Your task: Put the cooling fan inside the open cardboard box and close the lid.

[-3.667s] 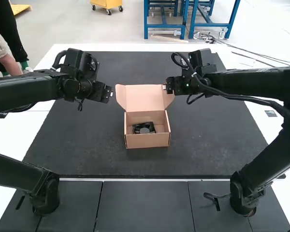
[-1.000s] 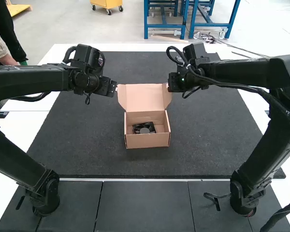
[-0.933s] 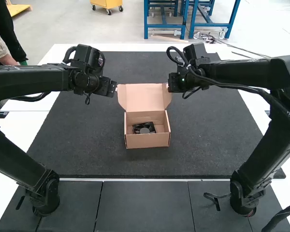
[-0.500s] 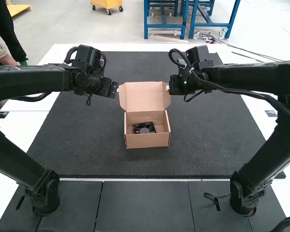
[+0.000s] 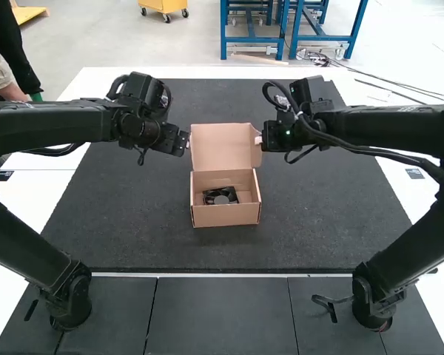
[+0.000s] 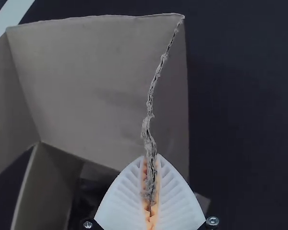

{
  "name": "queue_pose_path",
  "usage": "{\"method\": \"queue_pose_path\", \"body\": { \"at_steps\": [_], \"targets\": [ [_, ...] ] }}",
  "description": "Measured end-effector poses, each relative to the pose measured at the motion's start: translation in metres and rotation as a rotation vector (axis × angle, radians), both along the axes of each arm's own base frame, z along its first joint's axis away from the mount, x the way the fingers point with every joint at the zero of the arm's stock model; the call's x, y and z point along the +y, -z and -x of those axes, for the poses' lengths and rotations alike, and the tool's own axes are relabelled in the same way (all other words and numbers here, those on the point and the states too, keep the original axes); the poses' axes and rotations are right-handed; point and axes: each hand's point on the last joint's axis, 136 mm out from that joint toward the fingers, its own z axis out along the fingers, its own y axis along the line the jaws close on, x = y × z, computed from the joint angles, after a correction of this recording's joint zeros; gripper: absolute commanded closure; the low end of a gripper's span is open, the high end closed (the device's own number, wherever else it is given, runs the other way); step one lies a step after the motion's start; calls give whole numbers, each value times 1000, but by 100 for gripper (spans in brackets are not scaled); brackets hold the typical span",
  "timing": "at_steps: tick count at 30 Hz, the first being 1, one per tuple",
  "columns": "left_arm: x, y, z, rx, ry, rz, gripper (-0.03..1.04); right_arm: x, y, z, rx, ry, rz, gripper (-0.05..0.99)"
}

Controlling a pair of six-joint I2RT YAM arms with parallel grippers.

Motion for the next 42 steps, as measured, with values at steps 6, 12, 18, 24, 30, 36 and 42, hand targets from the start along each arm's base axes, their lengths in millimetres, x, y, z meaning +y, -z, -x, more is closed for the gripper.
{"method": "queue_pose_path", "body": {
  "at_steps": [6, 12, 18, 24, 30, 36, 42],
  "targets": [
    [2, 3, 3, 17, -1, -7, 4, -1, 3, 10, 15, -9, -12, 96],
    [3, -5, 6, 3, -1, -1, 4, 0, 6, 21, 27, -25, -20, 96],
    [3, -10, 8, -9, 0, 7, 4, 2, 11, 34, 25, -46, -25, 95],
    [4, -4, 11, 6, 1, 3, 4, 7, 17, 44, 7, -66, -39, 96],
    [4, 1, 15, 25, 7, 4, 4, 9, 18, 46, 3, -69, -49, 95],
    [0, 2, 16, 31, 21, 19, 4, 10, 21, 48, -3, -71, -54, 95],
    [-4, 6, 19, 47, 36, 38, 4, 11, 27, 52, 0, -77, -50, 95]
  ]
}}
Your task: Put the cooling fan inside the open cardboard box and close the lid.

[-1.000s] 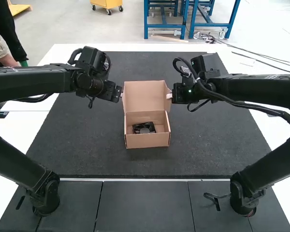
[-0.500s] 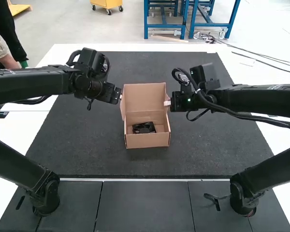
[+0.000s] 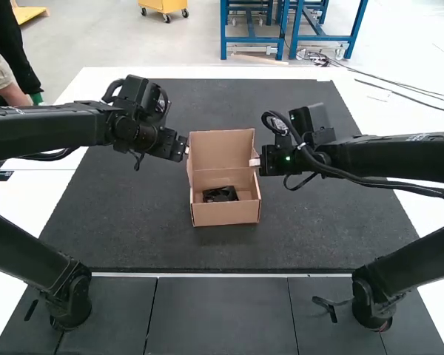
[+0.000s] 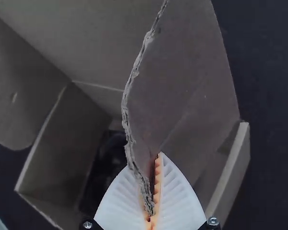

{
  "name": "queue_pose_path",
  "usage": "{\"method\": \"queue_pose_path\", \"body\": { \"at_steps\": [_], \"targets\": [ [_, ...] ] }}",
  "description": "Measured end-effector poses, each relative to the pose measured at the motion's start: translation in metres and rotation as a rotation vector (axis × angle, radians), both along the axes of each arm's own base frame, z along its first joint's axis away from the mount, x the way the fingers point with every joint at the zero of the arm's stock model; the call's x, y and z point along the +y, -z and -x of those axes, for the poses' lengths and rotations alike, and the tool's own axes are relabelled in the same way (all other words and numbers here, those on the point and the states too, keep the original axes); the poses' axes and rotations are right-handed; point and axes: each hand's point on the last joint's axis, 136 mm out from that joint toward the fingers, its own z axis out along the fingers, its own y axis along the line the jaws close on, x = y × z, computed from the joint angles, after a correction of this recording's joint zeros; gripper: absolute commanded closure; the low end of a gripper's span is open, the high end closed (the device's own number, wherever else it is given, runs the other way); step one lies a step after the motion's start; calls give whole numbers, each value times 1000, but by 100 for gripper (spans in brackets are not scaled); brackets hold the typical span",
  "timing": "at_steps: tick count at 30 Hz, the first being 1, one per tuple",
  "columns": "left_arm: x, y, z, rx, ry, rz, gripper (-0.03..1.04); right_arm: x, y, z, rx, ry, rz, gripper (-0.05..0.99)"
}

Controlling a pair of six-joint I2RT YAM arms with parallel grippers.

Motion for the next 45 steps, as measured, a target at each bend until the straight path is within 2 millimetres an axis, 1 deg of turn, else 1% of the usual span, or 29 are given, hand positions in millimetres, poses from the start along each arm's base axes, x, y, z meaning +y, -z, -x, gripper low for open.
{"method": "queue_pose_path", "body": {
  "at_steps": [5, 8, 16, 26, 33, 40, 45],
  "targets": [
    [-8, 1, 3, 5, 26, 9, 4, -3, 5, 5, 8, 0, 4, 95],
    [-14, 6, 9, 19, 46, 8, 4, -4, 4, 6, 7, 0, 3, 95],
    [-17, 12, 14, 38, 61, 10, 4, -5, 7, 9, 11, -1, 5, 96],
    [-21, 20, 33, 62, 96, 6, 4, -9, 14, 17, 23, -3, 13, 95],
    [-17, 25, 44, 79, 101, 1, 4, -11, 23, 26, 36, -12, 23, 96],
    [-13, 29, 52, 90, 102, -1, 4, -8, 34, 39, 59, -44, 49, 96],
    [-11, 31, 56, 97, 103, -4, 4, -11, 39, 40, 56, -47, 80, 95]
  ]
}}
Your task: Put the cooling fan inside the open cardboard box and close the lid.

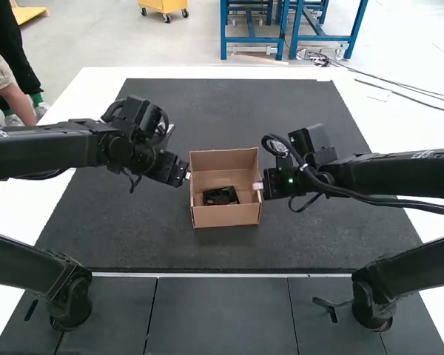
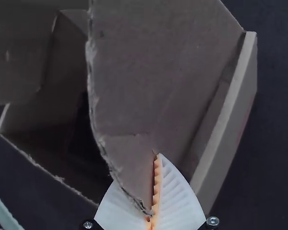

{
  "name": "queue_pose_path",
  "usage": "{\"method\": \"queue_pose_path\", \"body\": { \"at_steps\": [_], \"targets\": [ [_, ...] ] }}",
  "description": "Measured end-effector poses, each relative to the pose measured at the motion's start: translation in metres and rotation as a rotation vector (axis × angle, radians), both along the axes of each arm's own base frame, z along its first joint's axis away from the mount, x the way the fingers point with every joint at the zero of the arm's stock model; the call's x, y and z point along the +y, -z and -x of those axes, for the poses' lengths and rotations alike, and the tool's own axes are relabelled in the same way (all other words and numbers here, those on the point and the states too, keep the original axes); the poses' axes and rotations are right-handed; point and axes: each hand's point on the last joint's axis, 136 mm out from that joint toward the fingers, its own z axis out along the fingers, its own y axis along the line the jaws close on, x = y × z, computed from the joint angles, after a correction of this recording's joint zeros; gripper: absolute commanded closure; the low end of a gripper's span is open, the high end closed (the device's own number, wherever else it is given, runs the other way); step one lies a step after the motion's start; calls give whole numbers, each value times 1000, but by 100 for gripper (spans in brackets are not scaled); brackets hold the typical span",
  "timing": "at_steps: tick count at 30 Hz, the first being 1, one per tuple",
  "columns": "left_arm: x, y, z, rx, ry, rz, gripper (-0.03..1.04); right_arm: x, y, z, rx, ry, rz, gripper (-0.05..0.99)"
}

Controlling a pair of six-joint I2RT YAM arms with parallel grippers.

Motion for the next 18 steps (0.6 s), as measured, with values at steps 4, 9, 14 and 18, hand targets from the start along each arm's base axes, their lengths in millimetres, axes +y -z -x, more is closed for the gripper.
{"method": "queue_pose_path", "body": {
  "at_steps": [4, 9, 14, 18],
  "targets": [
    [1, -1, 2, 1, 1, 0, 4, -4, 4, 0, -16, -3, 34, 95],
    [4, 4, 9, 21, 6, -10, 4, -10, 8, -2, -32, -1, 75, 78],
    [6, 4, 14, 31, 14, -19, 4, -14, 13, 0, -23, 4, 107, 55],
    [7, 0, 16, 22, 20, -19, 4, -19, 19, 4, 1, 8, 133, 30]
  ]
}}
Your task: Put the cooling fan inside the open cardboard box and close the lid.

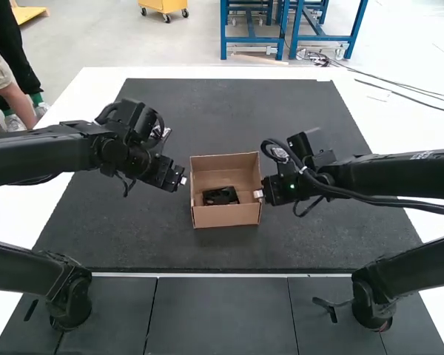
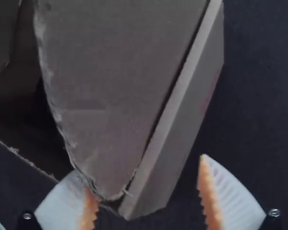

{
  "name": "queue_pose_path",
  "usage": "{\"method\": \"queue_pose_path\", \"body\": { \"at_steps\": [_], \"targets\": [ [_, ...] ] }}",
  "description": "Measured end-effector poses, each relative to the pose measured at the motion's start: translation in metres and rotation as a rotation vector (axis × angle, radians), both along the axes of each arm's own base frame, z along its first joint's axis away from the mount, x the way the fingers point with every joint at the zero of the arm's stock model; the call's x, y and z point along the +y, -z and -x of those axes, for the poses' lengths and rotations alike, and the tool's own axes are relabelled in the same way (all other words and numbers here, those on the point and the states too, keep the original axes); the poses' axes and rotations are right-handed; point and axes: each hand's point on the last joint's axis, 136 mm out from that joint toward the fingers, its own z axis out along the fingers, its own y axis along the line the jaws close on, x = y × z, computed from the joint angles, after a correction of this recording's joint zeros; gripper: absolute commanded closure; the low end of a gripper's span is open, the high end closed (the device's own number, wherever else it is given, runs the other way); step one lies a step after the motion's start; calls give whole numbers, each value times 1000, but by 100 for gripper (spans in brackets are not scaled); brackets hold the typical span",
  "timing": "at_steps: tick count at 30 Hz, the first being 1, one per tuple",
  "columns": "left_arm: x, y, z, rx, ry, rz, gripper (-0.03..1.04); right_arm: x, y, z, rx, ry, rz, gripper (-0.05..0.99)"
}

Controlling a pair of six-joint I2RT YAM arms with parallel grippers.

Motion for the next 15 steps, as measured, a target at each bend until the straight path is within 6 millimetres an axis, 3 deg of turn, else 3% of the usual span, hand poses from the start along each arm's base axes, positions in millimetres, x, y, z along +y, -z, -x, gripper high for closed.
{"method": "queue_pose_path", "body": {
  "at_steps": [4, 8, 12, 15],
  "targets": [
    [0, -3, -1, -12, -1, 4, 4, -2, -2, 3, 28, -4, 24, 10],
    [5, -12, -14, -72, -40, 0, 4, -1, -20, 0, 7, -14, 21, 3],
    [23, -24, -32, -148, -125, -25, 4, -4, -52, -4, -84, -9, -22, 3],
    [35, -42, -47, -209, -187, -37, 4, -7, -87, 0, -185, -25, -57, 3]
  ]
}}
